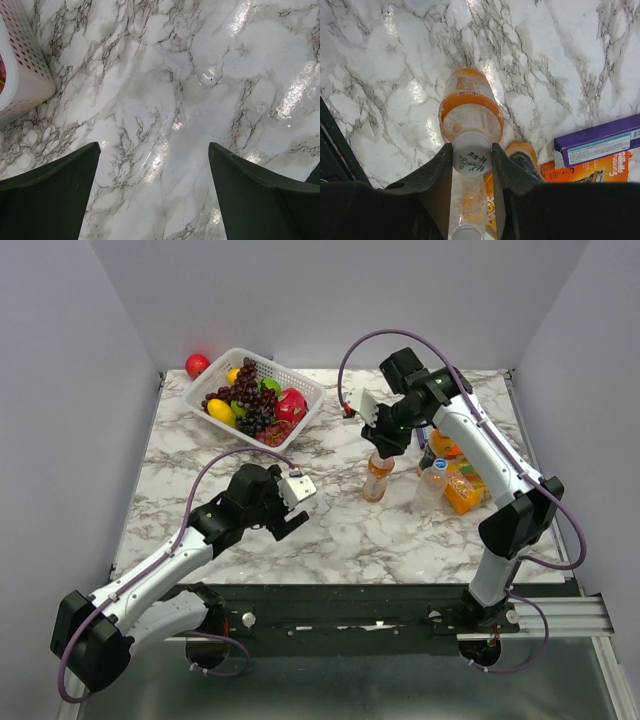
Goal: Screw on the bottle caps
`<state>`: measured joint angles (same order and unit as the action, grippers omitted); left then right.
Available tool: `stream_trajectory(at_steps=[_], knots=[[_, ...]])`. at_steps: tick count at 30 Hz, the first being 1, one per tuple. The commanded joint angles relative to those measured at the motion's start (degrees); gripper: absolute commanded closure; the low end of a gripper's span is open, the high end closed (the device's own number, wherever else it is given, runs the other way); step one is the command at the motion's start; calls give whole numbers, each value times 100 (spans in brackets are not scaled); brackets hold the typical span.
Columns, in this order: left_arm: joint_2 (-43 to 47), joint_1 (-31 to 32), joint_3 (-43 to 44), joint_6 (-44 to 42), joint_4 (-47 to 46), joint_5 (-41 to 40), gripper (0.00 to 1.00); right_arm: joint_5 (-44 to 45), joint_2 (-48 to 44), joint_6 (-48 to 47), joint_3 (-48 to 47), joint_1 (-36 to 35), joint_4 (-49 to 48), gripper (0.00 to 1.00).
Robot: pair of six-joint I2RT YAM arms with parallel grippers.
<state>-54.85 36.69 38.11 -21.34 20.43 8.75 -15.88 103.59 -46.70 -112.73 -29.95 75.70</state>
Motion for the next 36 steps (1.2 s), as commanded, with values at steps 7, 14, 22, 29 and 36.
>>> stream_trajectory(at_steps=[7, 14, 22, 29, 36], knots=[[-61, -48, 21, 34, -135, 232, 1, 23, -5, 196, 137, -19, -64, 49], [-61, -48, 12, 51, -162, 302, 1, -11, 12, 345, 93, -19, -231, 41], [-8, -48, -40, 25, -126, 364, 1, -196, 21, 477, -118, -19, -258, 33], [-26, -48, -58, 25, -214, 373, 1, -371, 3, 565, -267, -19, -258, 25], [124, -144, -67, 367, -557, 145, 1, -1101, -514, 1267, -865, -10, -810, 0]])
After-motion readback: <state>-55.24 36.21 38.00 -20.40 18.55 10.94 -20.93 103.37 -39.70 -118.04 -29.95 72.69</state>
